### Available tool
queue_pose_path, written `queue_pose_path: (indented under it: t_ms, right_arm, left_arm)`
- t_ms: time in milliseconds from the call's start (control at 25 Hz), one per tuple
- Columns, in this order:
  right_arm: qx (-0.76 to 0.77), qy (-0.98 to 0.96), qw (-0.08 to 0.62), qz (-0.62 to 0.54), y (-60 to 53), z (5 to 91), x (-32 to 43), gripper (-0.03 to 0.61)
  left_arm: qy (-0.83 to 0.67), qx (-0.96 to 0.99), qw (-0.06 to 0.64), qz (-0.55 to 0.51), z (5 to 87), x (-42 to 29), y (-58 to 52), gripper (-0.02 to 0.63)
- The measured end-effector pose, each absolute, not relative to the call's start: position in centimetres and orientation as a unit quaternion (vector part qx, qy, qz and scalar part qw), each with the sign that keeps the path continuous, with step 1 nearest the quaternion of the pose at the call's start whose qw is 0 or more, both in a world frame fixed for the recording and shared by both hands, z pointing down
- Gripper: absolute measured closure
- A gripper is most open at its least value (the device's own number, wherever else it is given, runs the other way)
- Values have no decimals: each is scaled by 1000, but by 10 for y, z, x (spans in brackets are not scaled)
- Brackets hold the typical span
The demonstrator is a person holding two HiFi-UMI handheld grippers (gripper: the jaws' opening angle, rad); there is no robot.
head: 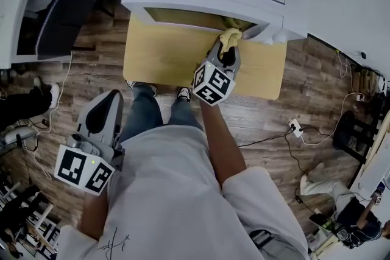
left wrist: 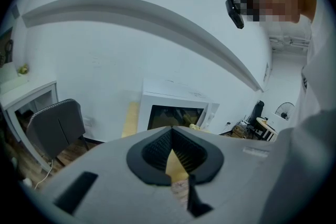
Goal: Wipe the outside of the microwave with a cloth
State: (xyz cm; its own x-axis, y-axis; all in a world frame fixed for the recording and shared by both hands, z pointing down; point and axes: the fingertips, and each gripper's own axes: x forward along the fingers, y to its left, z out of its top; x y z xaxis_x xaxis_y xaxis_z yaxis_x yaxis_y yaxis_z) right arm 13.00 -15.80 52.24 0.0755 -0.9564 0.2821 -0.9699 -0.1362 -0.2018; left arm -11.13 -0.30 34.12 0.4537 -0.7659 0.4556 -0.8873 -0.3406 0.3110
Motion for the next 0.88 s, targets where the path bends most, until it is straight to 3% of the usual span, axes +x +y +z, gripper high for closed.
queue_pose_path:
  t_ms: [880]
  right_arm:
    - [636,-747,53,185,-161,535,2,460]
  left_arm:
    - [-535,791,278,109,345,-153,-6,623]
